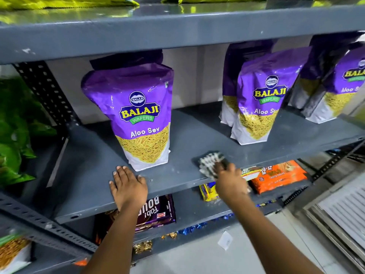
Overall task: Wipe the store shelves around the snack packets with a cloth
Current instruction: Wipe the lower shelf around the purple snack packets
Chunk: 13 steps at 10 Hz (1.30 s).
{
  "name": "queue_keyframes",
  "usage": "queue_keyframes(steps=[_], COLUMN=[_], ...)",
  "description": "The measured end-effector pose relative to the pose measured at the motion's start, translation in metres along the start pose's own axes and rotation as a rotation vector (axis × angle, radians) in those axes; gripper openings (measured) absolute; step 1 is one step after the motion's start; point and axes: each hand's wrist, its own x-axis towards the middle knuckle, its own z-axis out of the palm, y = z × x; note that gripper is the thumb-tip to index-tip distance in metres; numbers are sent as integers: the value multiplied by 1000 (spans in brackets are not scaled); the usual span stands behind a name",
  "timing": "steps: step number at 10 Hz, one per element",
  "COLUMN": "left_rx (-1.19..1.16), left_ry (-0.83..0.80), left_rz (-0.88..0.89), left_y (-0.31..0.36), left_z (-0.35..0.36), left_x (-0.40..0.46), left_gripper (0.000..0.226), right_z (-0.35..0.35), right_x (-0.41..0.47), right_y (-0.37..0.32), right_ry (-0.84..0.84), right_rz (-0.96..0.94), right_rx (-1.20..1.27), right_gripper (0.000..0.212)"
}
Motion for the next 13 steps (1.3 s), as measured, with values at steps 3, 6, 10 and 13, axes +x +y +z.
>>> queue_keyframes(steps=[3,6,10,13], left_rx=[25,-209,-311,-371], left_ry=[1,150,148,75], left_rz=[4,35,406,280], left_y=[0,10,128,231], left_z=[2,10,27,46], left_x=[0,-24,-59,-57], left_gripper=[59,71,66,63], right_z=[-18,-32,-34,-33], right_x=[2,20,39,47], right_y=[-55,49,65,103], right_ry=[-35,14,8,50], right_rz=[-113,338,135,-97], right_rx=[139,100,-2,76], right_gripper=[63,46,43,44])
